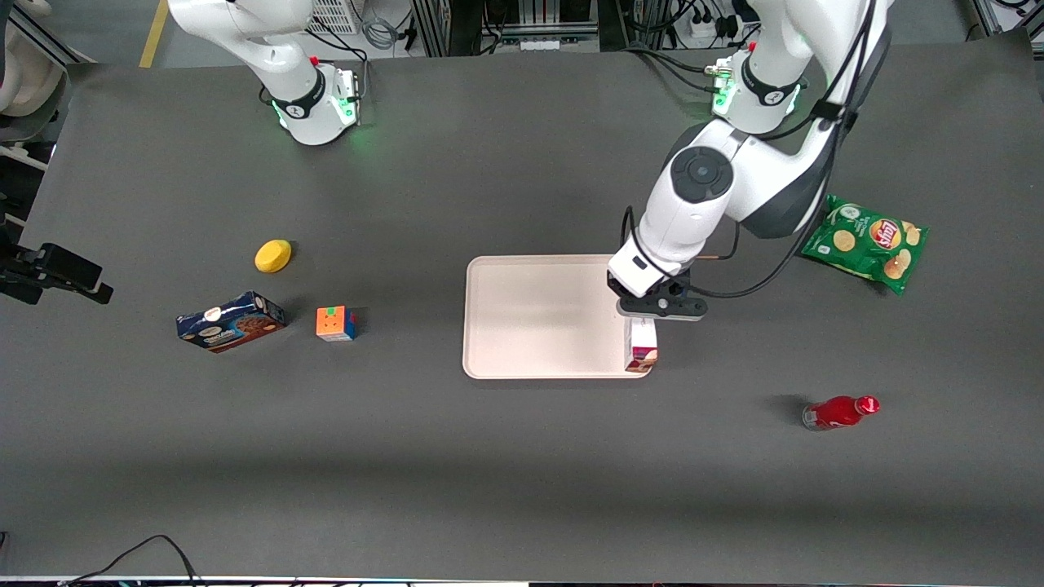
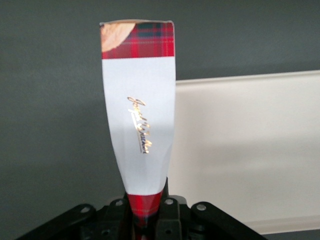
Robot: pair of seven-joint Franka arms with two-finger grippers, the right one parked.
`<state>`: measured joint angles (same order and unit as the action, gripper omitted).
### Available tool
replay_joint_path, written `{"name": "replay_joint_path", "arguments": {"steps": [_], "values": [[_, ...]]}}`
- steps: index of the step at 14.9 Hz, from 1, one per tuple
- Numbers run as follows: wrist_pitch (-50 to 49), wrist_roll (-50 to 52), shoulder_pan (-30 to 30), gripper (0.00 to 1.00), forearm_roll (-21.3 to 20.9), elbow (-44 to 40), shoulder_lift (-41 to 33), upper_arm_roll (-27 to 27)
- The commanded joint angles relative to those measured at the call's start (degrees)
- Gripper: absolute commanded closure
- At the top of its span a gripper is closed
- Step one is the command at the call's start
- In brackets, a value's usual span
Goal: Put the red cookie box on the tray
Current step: 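Carry the cookie box over the white tray's corner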
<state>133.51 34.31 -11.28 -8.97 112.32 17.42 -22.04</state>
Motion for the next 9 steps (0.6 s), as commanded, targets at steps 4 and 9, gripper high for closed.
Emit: {"name": "replay_joint_path", "arguments": {"steps": [4,9], "values": [[6.2,11.2,-1.8,1.0,-6.7,4.0,3.5,0.2],[10.7,13.5,-2.3,1.0,-6.8,5.0,6.5,0.4]]}}
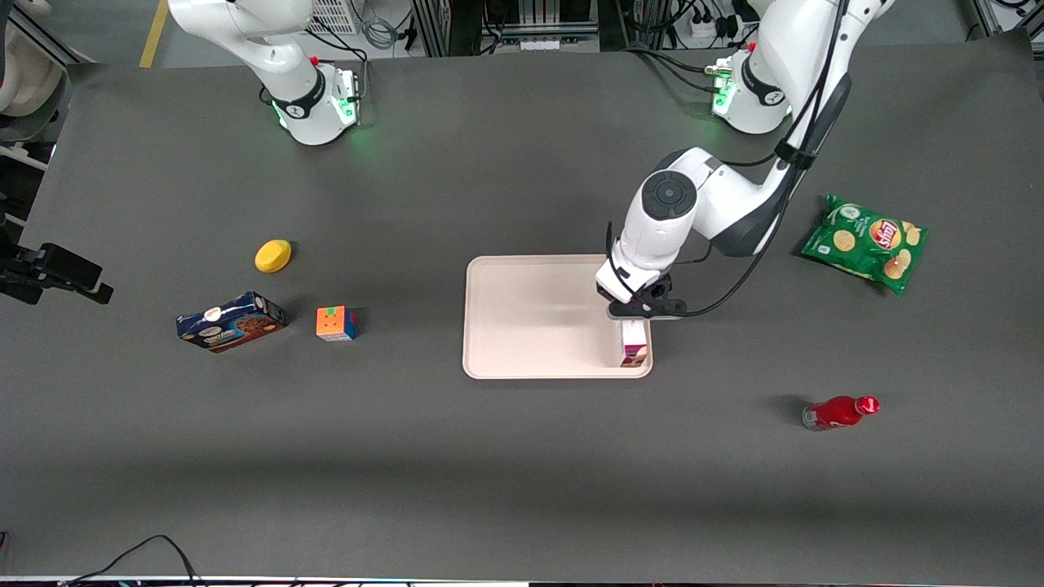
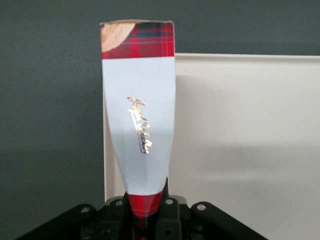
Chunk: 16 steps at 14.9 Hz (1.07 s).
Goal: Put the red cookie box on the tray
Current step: 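Carry the cookie box over the white tray's corner, then lower the cookie box onto the tray and open the left gripper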
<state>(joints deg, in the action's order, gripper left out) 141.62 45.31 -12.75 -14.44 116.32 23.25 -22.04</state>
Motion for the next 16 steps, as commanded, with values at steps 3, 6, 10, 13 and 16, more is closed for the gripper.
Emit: {"name": "replay_joint_path", "arguments": {"steps": [3,6,10,13,16], "values": [[5.5,2.4,-0.8,1.0,-1.3,2.6,1.2,0.9],[5.5,2.4,-0.8,1.0,-1.3,2.8,1.3,1.0],[6.7,2.5,-0.8,1.0,-1.3,2.8,2.1,1.6],[6.9,2.4,-0.8,1.0,-1.3,2.8,2.3,1.9],[7.1,2.5,-0.8,0.71,-1.3,2.8,2.5,1.9]]}}
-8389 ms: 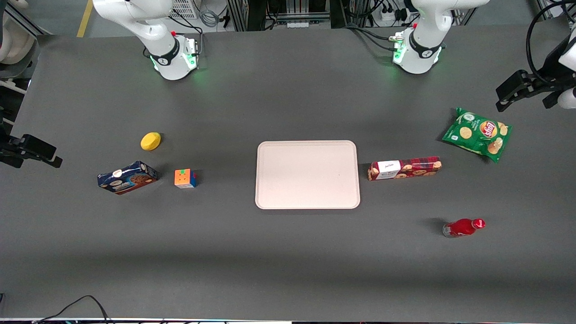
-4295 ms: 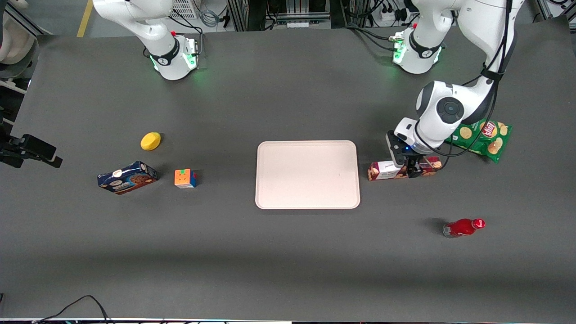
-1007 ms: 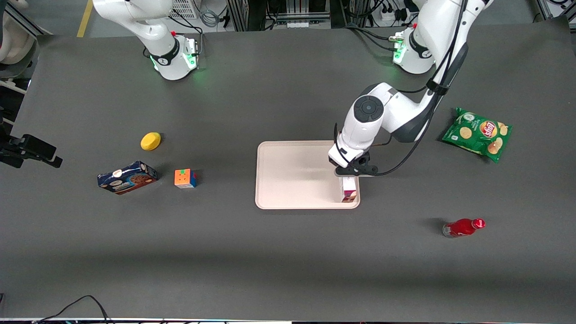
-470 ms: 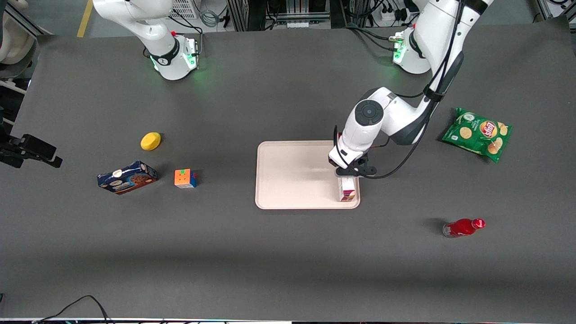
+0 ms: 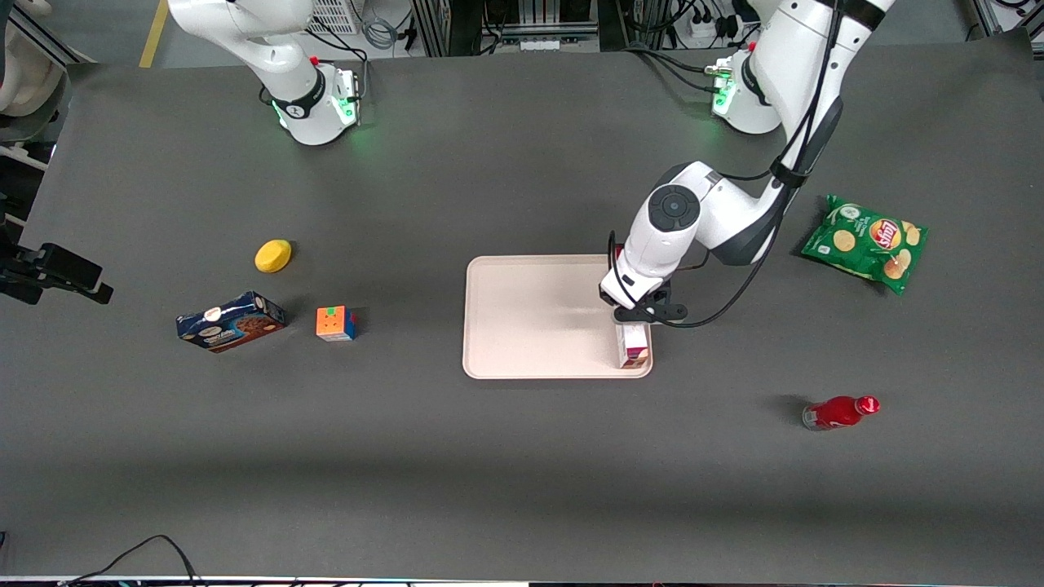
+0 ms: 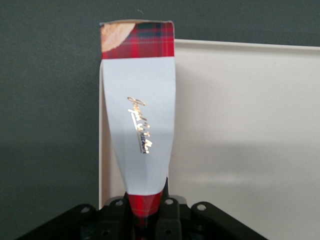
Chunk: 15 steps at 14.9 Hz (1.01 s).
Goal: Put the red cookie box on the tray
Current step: 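Lower the cookie box onto the tray and open the left gripper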
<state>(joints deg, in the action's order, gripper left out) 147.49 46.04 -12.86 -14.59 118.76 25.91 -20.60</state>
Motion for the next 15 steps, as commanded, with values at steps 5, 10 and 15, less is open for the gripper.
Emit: {"name": "replay_joint_path", "arguments": {"steps": [5,10,15], "values": [[1.6,1.7,-0.7,0.0,-1.1,-0.1,-0.2,0.5],[-2.4,0.8,0.4,0.0,-1.1,-3.5,-3.7,2.1],[-19.1,-12.3,3.1,0.0,1.2,-13.4,-9.0,5.0]]}}
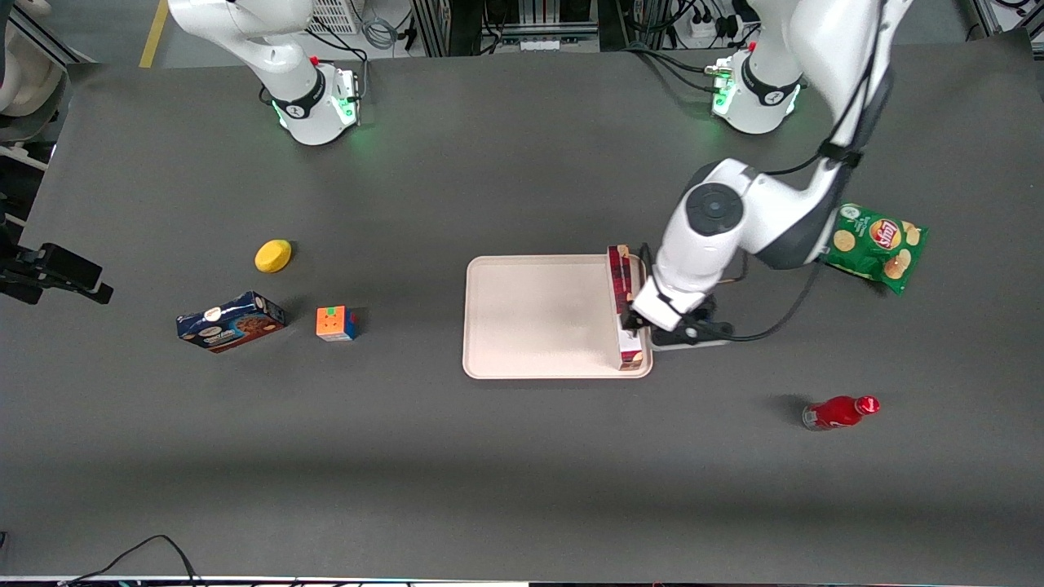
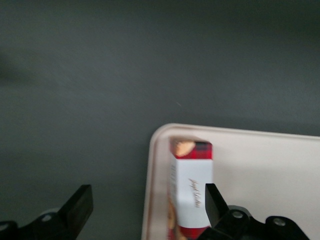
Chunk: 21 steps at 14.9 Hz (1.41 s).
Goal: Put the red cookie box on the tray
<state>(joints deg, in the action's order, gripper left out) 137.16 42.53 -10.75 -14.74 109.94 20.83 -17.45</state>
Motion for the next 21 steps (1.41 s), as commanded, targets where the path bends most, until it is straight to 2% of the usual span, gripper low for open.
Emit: {"name": "replay_joint_path", "arguments": {"steps": [1,3,10,14,21], "values": [[-11.6,-11.6,1.6,0.0,4.7,-6.5,-5.3,3.0],[-16.2,-15.3,2.6,0.0,10.0,-8.9,-8.4,5.3],[-40.7,-31.1,5.8,0.0,12.9,-21.5,-16.3,13.2],[-46.7,-35.9,7.0,0.0,13.1,-25.1,-19.9,14.6],[-48.0,-36.6,7.7,0.0,13.9,-25.0,-22.9,15.5]]}}
